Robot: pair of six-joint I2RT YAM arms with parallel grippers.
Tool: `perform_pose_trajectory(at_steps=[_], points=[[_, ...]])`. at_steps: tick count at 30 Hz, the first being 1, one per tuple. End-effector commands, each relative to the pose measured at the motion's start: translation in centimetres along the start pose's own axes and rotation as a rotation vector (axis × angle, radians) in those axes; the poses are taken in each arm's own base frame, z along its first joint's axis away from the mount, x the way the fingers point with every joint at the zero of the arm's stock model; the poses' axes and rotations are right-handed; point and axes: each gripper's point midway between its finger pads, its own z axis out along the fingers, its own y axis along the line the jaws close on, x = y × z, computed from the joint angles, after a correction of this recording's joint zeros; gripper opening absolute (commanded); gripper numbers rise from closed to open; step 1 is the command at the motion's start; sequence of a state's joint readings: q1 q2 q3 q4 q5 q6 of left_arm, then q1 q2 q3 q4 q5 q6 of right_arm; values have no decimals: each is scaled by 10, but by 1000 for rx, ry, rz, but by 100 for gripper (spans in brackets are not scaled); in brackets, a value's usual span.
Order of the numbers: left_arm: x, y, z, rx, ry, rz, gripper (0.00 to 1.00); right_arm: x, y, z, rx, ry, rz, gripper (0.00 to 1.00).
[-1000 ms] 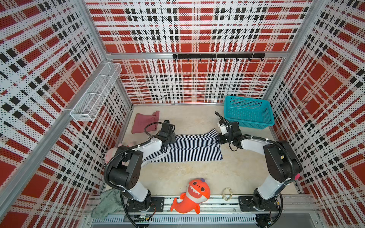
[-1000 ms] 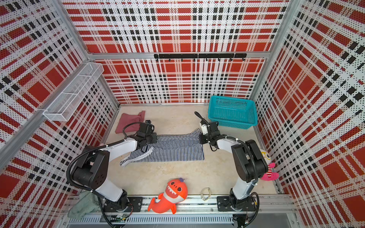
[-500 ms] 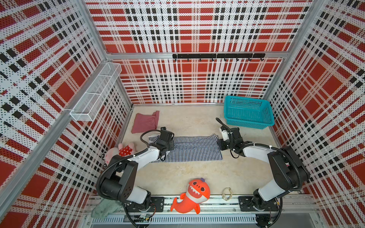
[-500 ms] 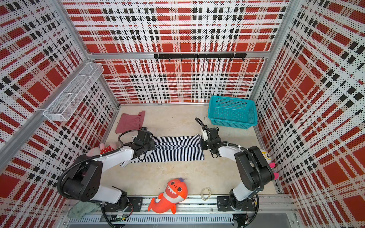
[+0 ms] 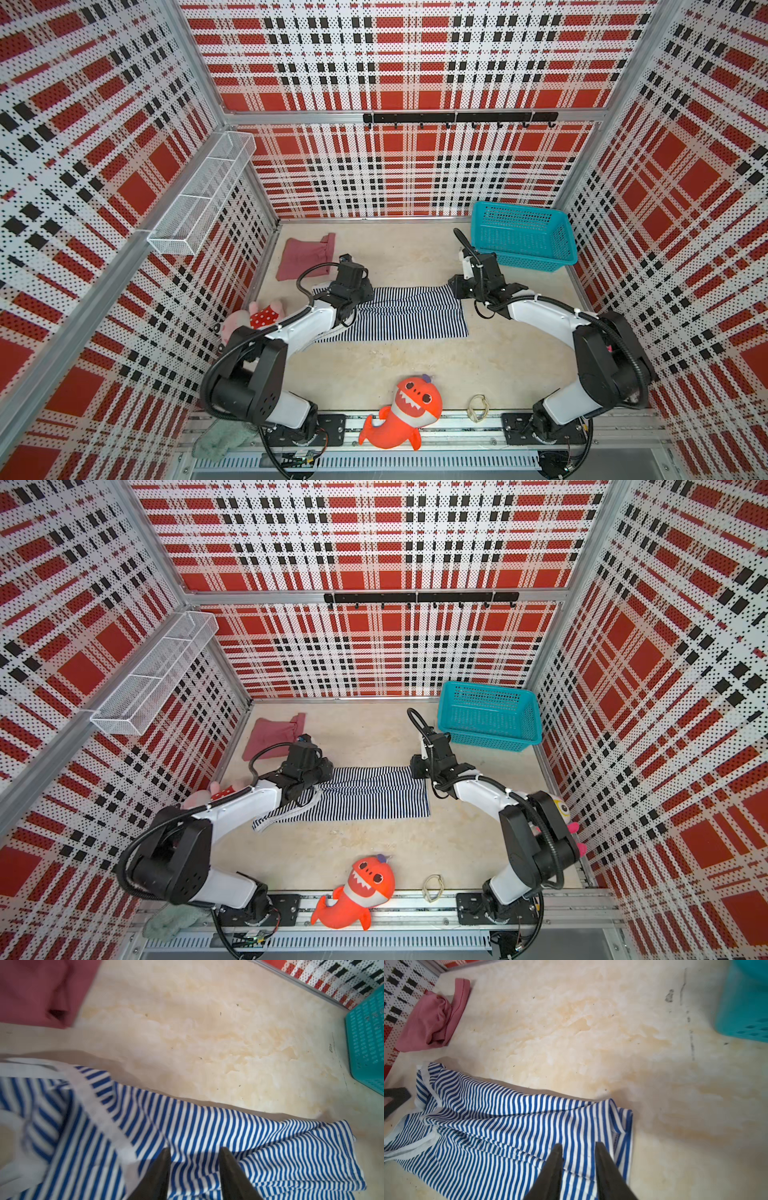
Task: Fold and stack tank tops
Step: Smooth out the tank top at the center of the table.
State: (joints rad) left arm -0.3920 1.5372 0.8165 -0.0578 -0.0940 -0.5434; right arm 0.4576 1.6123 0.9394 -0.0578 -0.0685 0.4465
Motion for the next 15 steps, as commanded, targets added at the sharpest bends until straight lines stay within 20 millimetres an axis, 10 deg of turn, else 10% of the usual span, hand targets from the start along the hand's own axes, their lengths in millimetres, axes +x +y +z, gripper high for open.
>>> perform_pose_trajectory(at_steps=[1,15], points=[[-1,-26,13,87,8,-12,42,17,2,18,14,71,69,26],[77,55,-8,-47,73,-149,43,93,-53,9,231,185,193,22]])
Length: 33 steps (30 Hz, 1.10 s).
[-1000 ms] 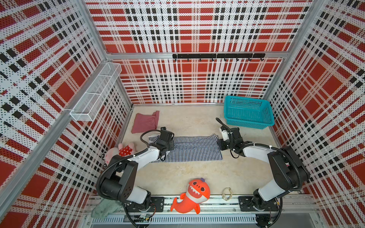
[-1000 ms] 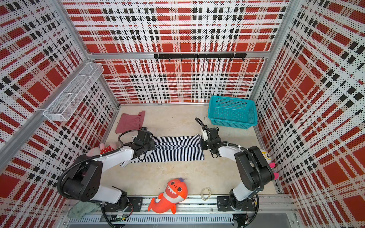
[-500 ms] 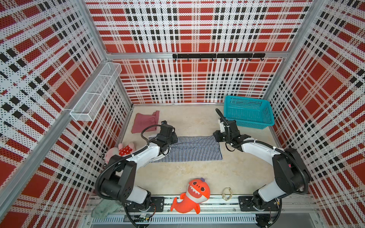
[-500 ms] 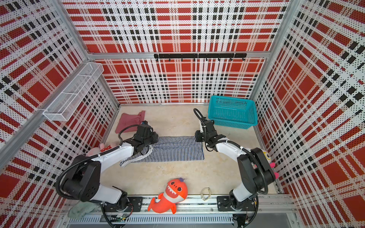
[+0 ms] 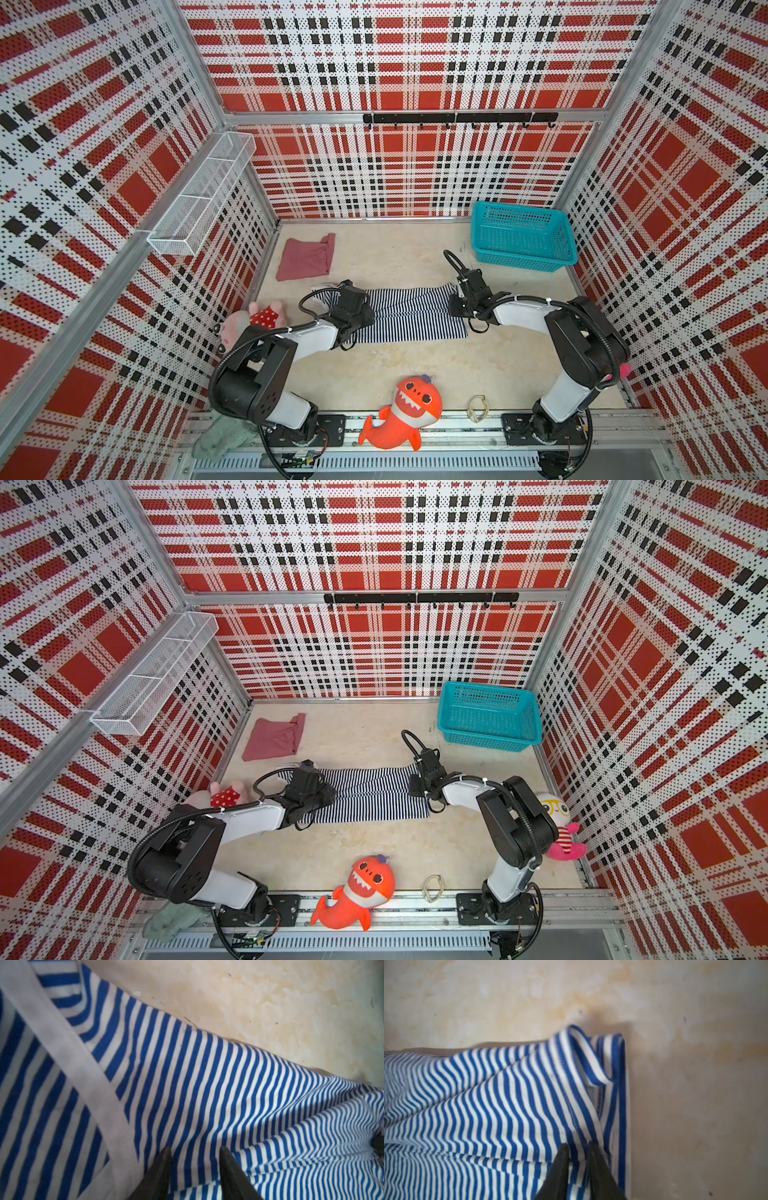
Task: Fold and stack tank tops
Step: Smooth out the tank top at the center of the table.
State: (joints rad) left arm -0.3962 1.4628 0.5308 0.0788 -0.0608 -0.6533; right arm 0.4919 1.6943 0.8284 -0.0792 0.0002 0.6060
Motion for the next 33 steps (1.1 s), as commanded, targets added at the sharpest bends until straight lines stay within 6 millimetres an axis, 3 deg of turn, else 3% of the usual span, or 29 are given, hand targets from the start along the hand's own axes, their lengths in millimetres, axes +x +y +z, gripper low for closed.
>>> perform_pose_trajectory(at_steps=[1,4,8,10,13,16,22,26,29,30,33], points=[[-4,15,-7,-26,-20,-57,43,10,-27,-11,98,5,66,22],[-23,1,-18,7,-57,-56,43,-4,-20,-26,87,-40,60,23],[-63,-36,-38,93,-139,-42,44,-38,8,-51,41,-139,8,23],[-79,-50,-41,122,-169,-31,45,-49,27,-52,-6,-158,-3,23],[-94,-61,-28,139,-181,-17,45,-60,56,-37,-92,-147,-9,23],[-92,-59,-3,161,-158,-48,45,-65,81,-14,-120,-123,-39,23],[-67,-27,28,139,-128,-143,45,-60,109,20,-167,-72,-56,23],[-56,1,35,80,-127,-185,45,-47,91,34,-91,-35,-51,23],[-50,14,36,63,-128,-215,45,-35,56,39,6,0,-27,24],[-55,27,35,44,-143,-239,45,-32,43,38,35,3,-17,24],[-53,39,35,23,-151,-261,45,-21,-1,29,143,13,19,25]])
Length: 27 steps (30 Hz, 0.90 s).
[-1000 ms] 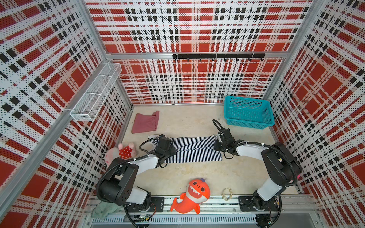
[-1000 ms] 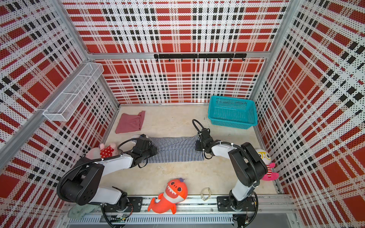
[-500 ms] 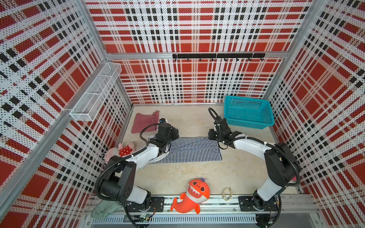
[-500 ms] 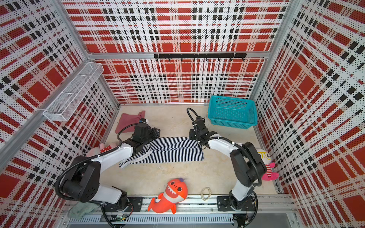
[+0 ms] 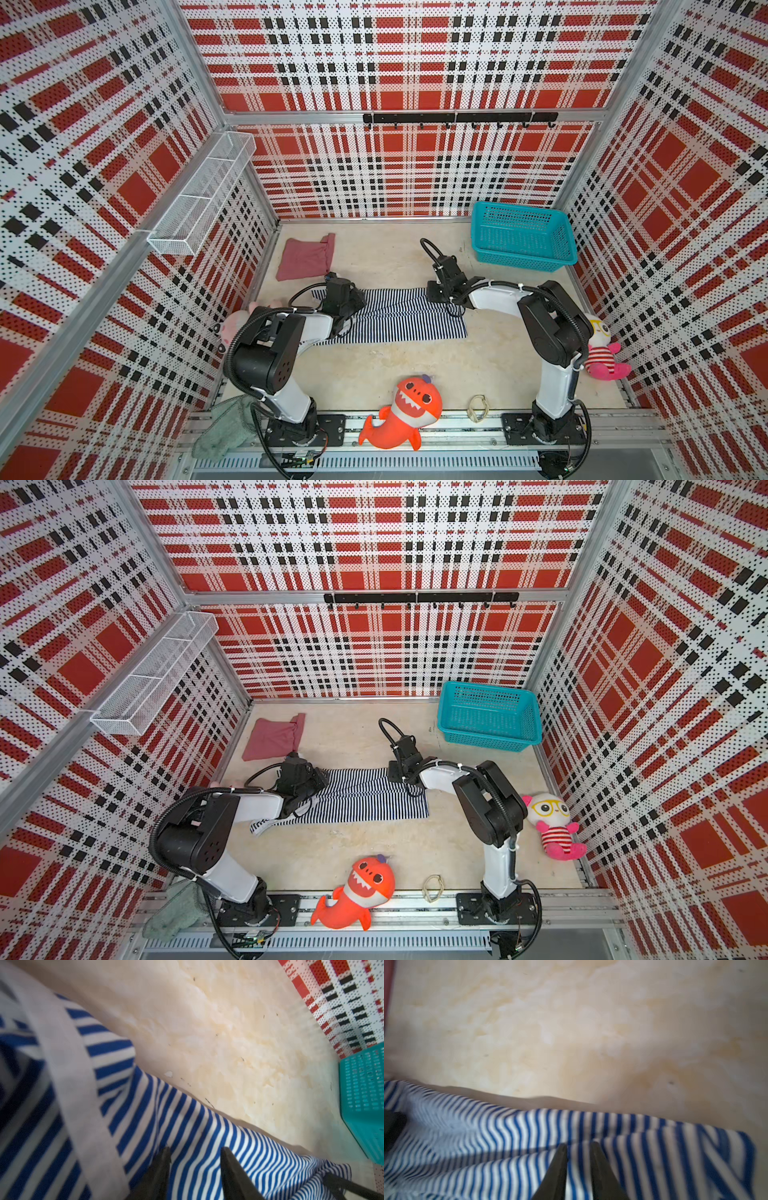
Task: Fold and stack tank tops
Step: Smooth out the tank top at the center of the table.
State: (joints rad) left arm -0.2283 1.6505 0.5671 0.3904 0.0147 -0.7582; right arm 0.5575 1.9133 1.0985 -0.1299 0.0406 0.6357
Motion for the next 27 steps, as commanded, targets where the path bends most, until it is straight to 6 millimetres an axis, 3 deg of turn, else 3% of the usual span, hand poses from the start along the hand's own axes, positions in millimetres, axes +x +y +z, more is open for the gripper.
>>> perform_pose_trajectory(at_steps=[1,5,8,12,16,19,22,25,27], points=[[2,25,1,-52,-10,-39,45,16,-63,-13,176,20,58,25],[6,33,4,-58,0,-52,45,31,-109,-25,251,33,115,25],[9,33,6,-53,9,-53,45,20,-114,-40,254,-3,111,25],[7,29,4,-40,4,-54,45,-12,-79,-62,166,-78,60,26],[4,24,0,-28,-10,-50,45,-34,-19,-71,36,-142,-1,26],[5,24,2,-31,-6,-48,45,-36,21,-49,-56,-127,-38,26],[9,25,3,-30,4,-48,45,-32,45,-19,-98,-89,-65,26],[9,28,2,-37,1,-47,45,-27,53,4,-123,-56,-55,26],[9,33,1,-47,2,-57,45,-24,48,12,-96,-42,-44,25]])
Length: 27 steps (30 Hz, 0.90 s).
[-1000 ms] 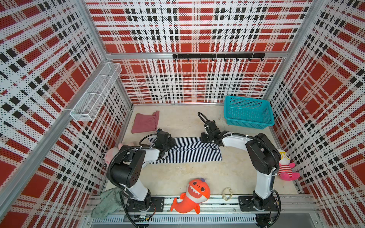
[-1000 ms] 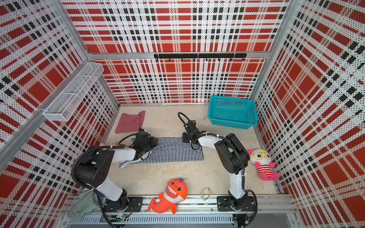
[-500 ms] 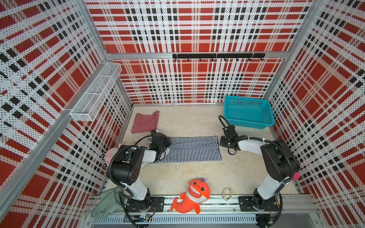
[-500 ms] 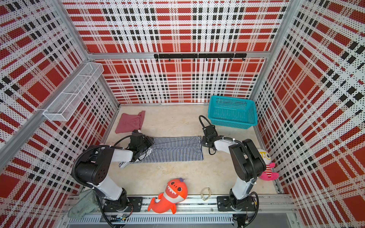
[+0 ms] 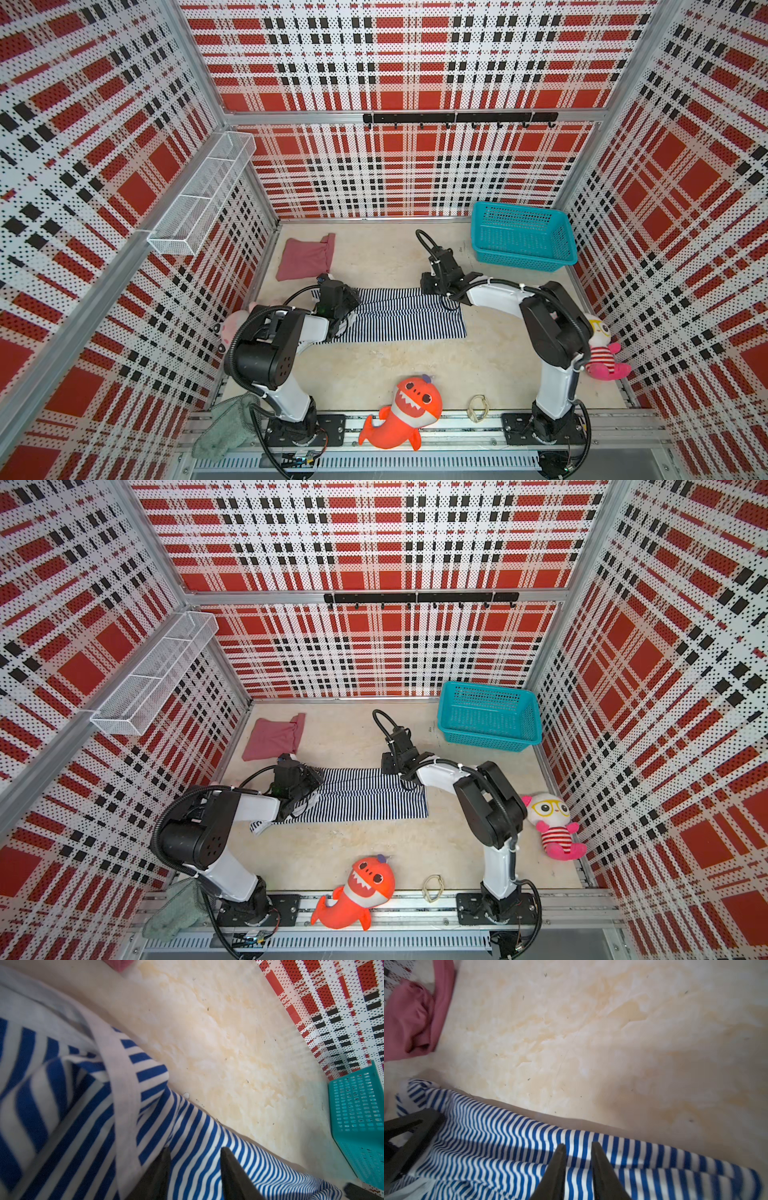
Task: Fold and stack tank tops
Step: Smooth out the tank top at the center of the table.
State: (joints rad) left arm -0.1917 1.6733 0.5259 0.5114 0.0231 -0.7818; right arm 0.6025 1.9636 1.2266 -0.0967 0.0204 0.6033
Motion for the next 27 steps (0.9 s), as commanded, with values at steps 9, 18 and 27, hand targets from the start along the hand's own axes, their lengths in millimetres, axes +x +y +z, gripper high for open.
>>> perform_pose_trajectory(at_steps=[9,18,27], points=[[15,38,-4,-65,45,-79,44,41,-85,-16,179,59,117,25],[9,31,1,-45,37,-71,44,50,-145,-38,274,39,156,28],[-14,-36,-10,56,17,93,50,7,-105,-88,198,-72,38,39]])
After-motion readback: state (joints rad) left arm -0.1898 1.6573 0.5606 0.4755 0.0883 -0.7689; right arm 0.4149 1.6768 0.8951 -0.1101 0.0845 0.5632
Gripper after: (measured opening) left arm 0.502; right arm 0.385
